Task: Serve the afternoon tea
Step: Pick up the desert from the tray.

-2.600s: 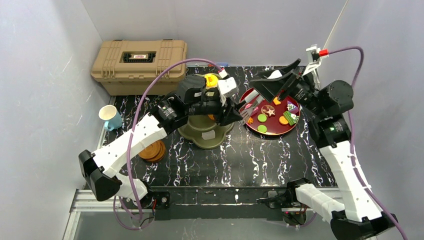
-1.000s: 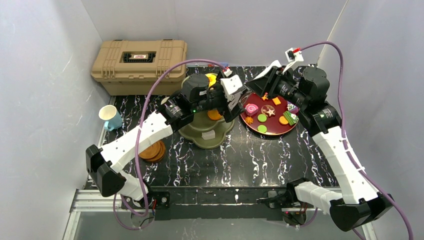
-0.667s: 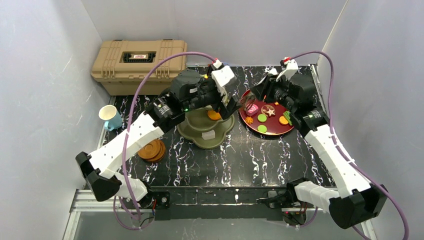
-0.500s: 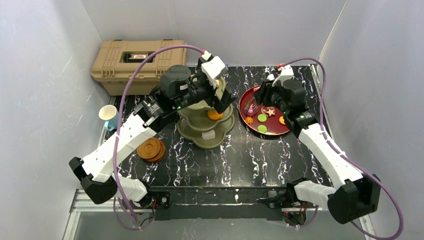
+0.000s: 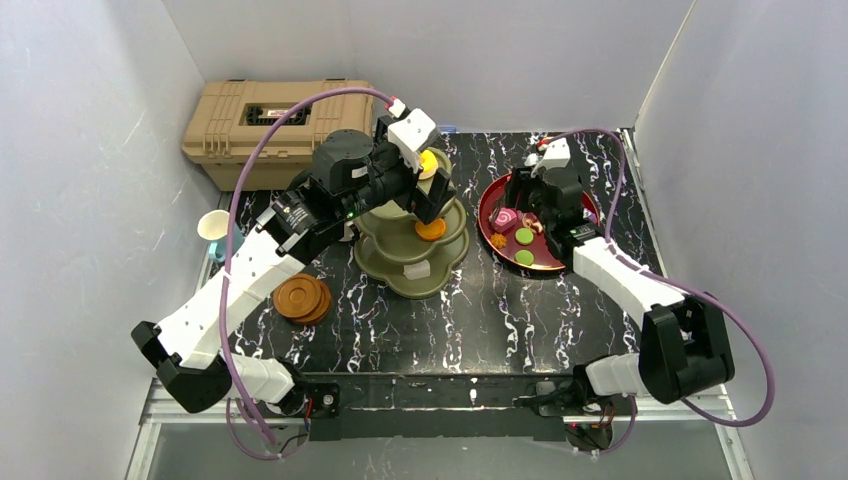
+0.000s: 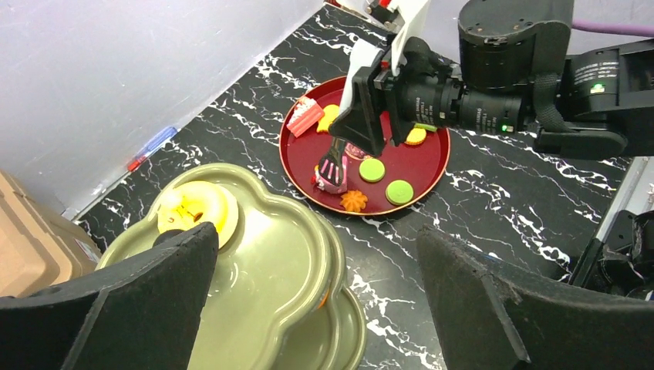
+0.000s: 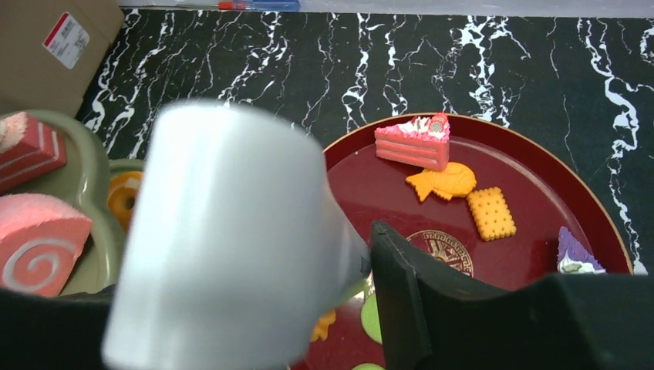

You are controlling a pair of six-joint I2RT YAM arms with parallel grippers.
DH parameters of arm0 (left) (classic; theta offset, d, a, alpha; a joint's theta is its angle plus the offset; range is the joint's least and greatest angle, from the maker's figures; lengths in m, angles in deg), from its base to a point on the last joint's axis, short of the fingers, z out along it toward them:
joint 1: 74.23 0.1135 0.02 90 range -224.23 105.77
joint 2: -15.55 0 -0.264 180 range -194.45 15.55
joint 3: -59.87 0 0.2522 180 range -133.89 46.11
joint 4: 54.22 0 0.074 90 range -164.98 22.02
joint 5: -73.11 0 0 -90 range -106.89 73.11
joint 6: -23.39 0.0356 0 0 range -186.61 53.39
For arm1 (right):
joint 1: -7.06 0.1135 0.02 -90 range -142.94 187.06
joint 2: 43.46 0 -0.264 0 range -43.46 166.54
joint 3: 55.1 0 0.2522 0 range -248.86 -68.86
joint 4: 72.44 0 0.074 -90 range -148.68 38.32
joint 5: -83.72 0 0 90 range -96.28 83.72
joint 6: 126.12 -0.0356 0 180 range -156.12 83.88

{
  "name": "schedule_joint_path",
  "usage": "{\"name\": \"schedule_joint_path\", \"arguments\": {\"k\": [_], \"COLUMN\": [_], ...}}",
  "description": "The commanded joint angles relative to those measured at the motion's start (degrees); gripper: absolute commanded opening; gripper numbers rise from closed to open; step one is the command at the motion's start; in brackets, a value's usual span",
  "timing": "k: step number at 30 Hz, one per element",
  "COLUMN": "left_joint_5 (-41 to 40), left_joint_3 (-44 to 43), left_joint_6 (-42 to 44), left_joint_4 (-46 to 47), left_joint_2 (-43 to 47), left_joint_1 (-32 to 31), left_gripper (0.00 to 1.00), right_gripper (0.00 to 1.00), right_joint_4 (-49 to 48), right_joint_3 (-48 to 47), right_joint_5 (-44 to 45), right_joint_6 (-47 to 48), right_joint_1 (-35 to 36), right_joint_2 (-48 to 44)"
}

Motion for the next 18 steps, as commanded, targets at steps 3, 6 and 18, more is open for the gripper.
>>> {"name": "schedule_joint_path", "arguments": {"k": [3,6,18], "left_joint_5": [-0.5,-0.5,-0.6], "left_joint_3": [0.6,0.6,0.8], "left_joint_6": [-0.7,-0.5,-0.5], "left_joint_4": [0.2,0.1,0.8], "left_joint_2": [2.9,3.2,3.6], "left_joint_1": [0.5,0.7,1.3], "left_gripper": [0.98,0.98,0.98], "right_gripper": [0.67,0.69,0.6], "right_joint_4": [-9.6,-10.1,-10.6], "right_joint_3": [-3.3,-3.8,-3.4], "right_joint_5": [2.4,2.5,2.4], "right_joint_6": [2.6,2.9,3.7], "right_joint_1": [-0.1,-0.1,-0.1], "right_joint_2": [4.2,6.2,9.9]}}
